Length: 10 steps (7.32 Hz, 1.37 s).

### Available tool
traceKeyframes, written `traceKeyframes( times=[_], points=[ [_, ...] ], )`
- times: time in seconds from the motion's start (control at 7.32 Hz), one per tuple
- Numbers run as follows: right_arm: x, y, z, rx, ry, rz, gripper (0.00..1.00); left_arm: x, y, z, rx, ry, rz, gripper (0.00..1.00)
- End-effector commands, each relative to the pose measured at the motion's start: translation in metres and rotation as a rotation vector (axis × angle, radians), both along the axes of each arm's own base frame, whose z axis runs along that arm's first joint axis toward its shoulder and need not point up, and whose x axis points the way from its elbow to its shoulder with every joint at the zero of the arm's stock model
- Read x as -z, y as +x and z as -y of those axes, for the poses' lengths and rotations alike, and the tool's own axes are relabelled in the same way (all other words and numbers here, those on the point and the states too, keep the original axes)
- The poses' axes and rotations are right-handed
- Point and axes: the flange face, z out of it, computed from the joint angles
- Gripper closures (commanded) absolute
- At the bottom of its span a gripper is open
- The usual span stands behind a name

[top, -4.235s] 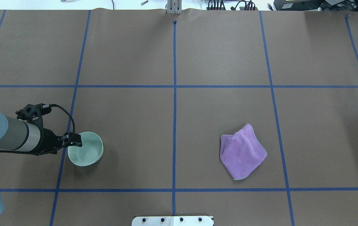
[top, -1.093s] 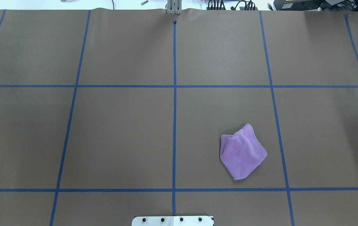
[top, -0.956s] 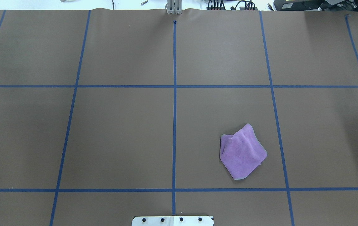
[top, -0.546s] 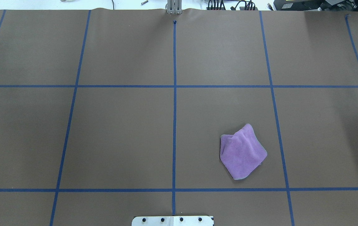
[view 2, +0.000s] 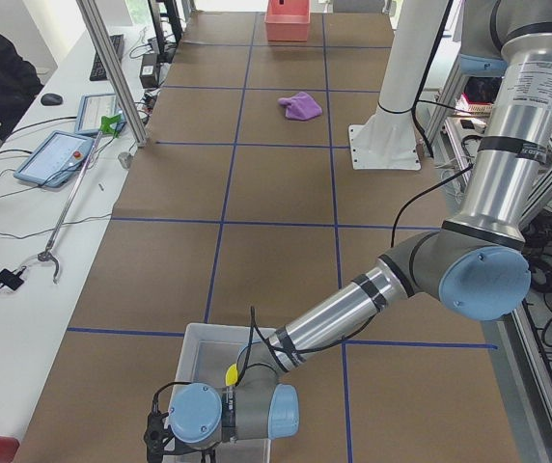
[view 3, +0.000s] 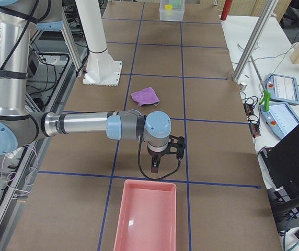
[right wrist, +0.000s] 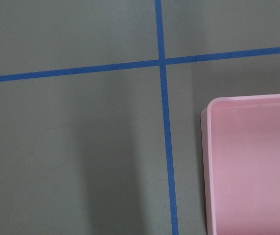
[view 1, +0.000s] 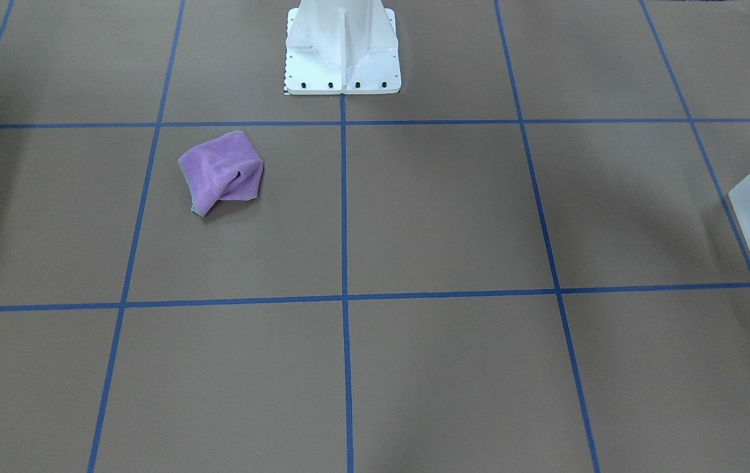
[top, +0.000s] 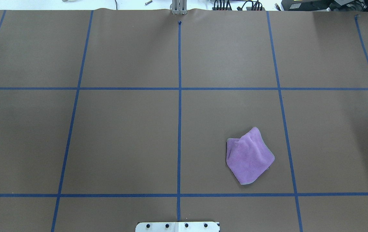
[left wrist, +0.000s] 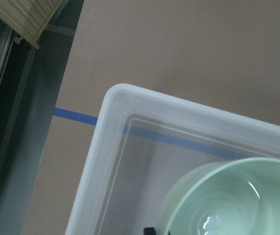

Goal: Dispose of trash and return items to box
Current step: 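Carry the green bowl with the left gripper into the clear bin, then reach the right gripper to the purple cloth and pinch it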

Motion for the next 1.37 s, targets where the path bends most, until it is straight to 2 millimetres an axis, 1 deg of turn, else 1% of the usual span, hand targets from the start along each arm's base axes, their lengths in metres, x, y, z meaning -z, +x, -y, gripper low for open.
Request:
traceKeyframes(
  times=[0.0,0.14,0.27,0.41,0.55,0.68,0.82,0.96,1.09,1.23],
  points=[
    [0.001,0.0,0.001,0.0,0.001,0.0,0.0,0.009,-0.001,0.009,0.0,0.023,0.003,0.11],
    [0.003,0.0,0.001,0.001,0.009,0.0,0.0,0.037,-0.007,0.028,0.005,0.084,0.006,0.03],
    [0.002,0.0,0.0,0.005,0.012,0.0,0.0,0.077,-0.015,0.045,0.014,0.158,0.02,0.02],
    [0.006,0.0,0.001,0.004,0.018,-0.004,0.0,0.119,-0.026,0.059,0.029,0.201,-0.002,0.02],
    [0.011,-0.003,0.002,0.012,0.027,-0.007,0.0,0.175,-0.026,0.075,0.04,0.211,-0.045,0.02],
    [0.016,-0.008,0.002,0.021,0.032,-0.01,0.0,0.246,-0.025,0.081,0.084,0.15,-0.06,0.02],
    [0.03,-0.018,0.003,0.044,0.059,-0.01,0.0,0.31,-0.015,0.079,0.13,0.114,-0.078,0.02],
    [0.057,-0.034,0.004,0.065,0.099,-0.01,0.0,0.348,0.026,0.062,0.136,0.094,-0.097,0.02],
    [0.083,-0.05,0.003,0.06,0.103,-0.001,0.0,0.372,0.093,0.045,0.113,0.055,-0.12,0.02],
    [0.105,-0.06,0.001,0.034,0.088,0.02,0.0,0.369,0.121,0.022,0.104,0.043,-0.122,0.02]
  ],
)
